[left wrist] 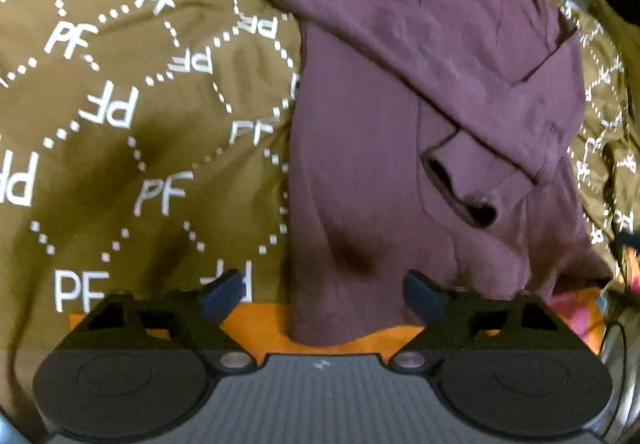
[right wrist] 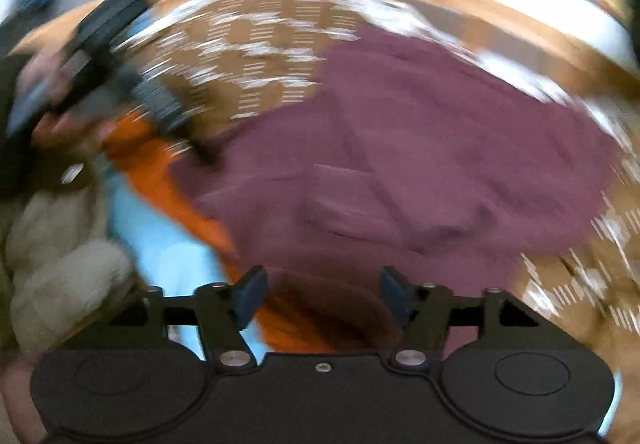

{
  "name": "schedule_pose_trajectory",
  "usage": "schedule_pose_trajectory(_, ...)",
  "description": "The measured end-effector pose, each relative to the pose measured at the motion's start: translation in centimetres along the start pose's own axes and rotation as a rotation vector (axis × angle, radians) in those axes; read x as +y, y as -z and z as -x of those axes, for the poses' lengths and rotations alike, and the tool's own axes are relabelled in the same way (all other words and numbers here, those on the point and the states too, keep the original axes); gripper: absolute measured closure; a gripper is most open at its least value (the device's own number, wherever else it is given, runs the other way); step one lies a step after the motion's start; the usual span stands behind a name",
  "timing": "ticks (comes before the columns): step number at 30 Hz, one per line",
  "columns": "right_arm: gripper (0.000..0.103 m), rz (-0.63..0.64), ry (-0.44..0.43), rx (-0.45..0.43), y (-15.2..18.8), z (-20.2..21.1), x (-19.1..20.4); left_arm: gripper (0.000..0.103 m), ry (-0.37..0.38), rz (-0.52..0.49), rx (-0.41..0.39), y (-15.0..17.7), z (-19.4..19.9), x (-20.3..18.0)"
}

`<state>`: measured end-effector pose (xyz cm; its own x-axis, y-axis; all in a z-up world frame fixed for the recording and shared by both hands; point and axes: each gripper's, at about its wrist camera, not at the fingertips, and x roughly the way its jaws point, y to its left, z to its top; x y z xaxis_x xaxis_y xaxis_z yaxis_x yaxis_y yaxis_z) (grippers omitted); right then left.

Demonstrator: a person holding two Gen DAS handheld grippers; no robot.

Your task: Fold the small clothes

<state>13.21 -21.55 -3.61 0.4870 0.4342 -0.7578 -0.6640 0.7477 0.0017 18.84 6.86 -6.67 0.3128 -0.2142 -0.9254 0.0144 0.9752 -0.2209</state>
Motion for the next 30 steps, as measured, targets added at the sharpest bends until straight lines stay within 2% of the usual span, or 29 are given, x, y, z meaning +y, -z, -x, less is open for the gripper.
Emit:
schedule_pose_trajectory(3,0.033,-0.255,0.043,0.044,0.8,0.9,-5.0,0.03,-0.008,0.0,0.019,0.5,-0.3,-0.1)
schedule_pose_trajectory(5,0.033,-0.378,0.066,0.09,1.8,0.7,-7.4,0.039,-0.017,0.003,0.016,0.7,-0.2,-0.1)
schedule_pose_trajectory(7,0.034,-0.45,0.064,0.127,2.7,0.0,-8.6,0.053,-0.03,0.011,0.029,0.7,-0.3,0.1)
schedule_pose_trajectory(8,0.036,-0.491,0.052,0.146,3.2,-0.3,-9.1,0.057,-0.039,0.015,0.034,0.8,-0.4,0.1)
schedule_pose_trajectory(9,0.038,-0.527,0.04,0.16,3.6,-0.7,-9.4,0.066,-0.044,0.017,0.037,0.8,-0.5,0.3)
schedule_pose_trajectory(10,0.038,-0.551,0.032,0.172,3.8,-1.1,-9.6,0.08,-0.041,0.019,0.043,0.8,-0.5,0.3)
schedule_pose_trajectory(13,0.042,-0.602,0.021,0.229,4.4,-2.4,-10.0,0.096,-0.049,0.027,0.036,1.0,-0.1,0.5)
schedule_pose_trajectory(14,0.049,-0.628,0.007,0.236,4.7,-2.5,-10.4,0.096,-0.059,0.032,0.063,1.0,0.2,0.6)
schedule_pose_trajectory(15,0.064,-0.655,-0.006,0.241,5.0,-2.6,-10.7,0.096,-0.062,0.039,0.053,1.0,0.7,0.6)
schedule_pose_trajectory(16,0.075,-0.669,-0.008,0.243,5.0,-2.6,-10.9,0.097,-0.061,0.044,0.043,0.9,1.4,0.7)
schedule_pose_trajectory(17,0.092,-0.664,-0.001,0.237,5.0,-2.2,-10.9,0.097,-0.056,0.045,0.031,0.8,2.3,0.8)
schedule_pose_trajectory(21,0.096,-0.565,-0.004,0.186,3.9,0.3,-10.2,0.097,-0.064,0.003,-0.028,0.1,6.3,0.8)
schedule_pose_trajectory(24,0.096,-0.502,0.005,0.143,3.0,2.6,-9.7,0.097,-0.054,0.003,-0.031,-0.1,8.2,1.3)
schedule_pose_trajectory(30,0.096,-0.523,-0.008,0.152,2.7,2.7,-10.2,0.097,-0.001,0.08,0.039,0.3,5.6,3.2)
